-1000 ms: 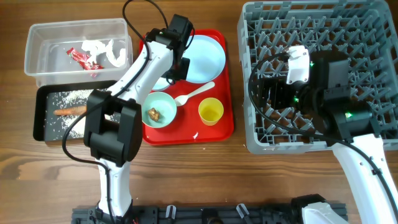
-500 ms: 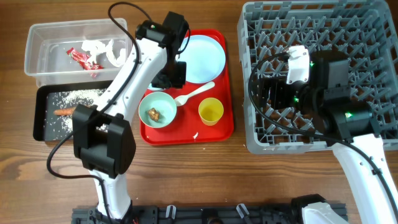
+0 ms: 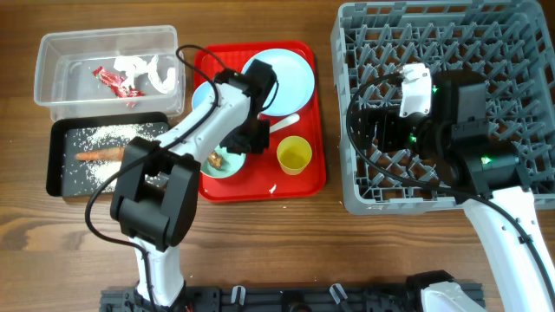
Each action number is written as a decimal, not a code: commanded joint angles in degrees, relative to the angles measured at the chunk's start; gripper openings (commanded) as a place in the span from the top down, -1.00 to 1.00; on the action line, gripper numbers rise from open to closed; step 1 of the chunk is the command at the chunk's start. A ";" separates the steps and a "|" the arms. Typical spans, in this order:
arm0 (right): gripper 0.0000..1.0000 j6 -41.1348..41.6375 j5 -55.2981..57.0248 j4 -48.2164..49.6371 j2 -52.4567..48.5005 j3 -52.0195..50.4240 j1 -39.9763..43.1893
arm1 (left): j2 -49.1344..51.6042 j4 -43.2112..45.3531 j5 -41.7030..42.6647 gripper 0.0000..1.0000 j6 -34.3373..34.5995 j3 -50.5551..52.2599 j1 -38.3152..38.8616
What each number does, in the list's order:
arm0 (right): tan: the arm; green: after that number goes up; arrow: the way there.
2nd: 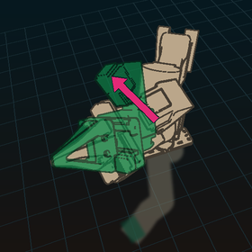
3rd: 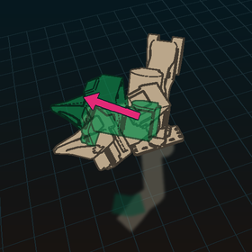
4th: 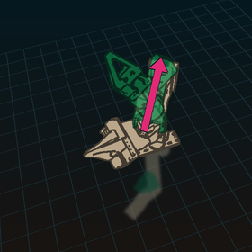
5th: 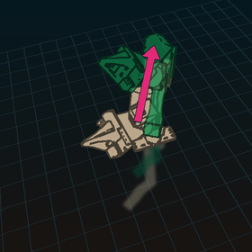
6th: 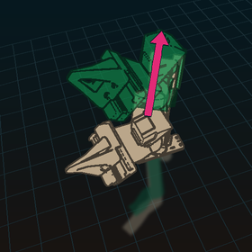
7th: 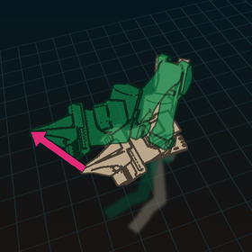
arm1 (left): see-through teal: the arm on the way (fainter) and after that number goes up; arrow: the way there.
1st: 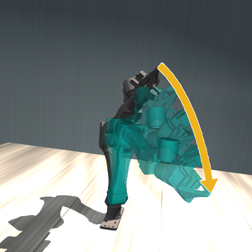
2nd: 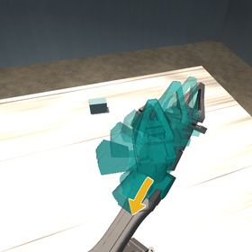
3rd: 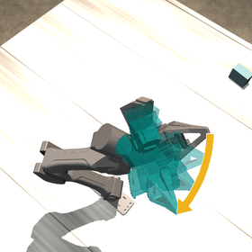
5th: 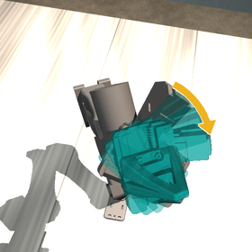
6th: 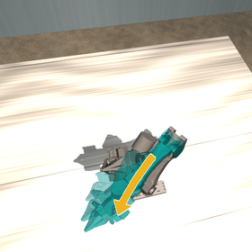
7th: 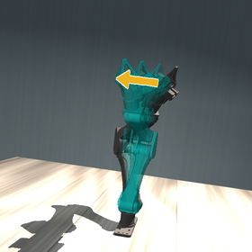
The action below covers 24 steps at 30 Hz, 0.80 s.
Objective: Sort waste into correct bins and load items into the dishwasher rack
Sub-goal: 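Grasp the rim of the green bowl with the left gripper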
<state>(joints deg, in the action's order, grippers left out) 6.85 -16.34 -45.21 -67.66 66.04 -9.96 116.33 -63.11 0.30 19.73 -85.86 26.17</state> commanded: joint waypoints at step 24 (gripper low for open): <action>-0.99 0.74 -0.46 0.11 -0.28 1.07 -0.13 | -12.90 -6.43 3.52 0.92 0.00 -4.63 -5.29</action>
<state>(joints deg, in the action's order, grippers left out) 6.85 -16.34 -45.21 -67.66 66.04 -9.96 111.28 -68.42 0.93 21.12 -87.66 24.23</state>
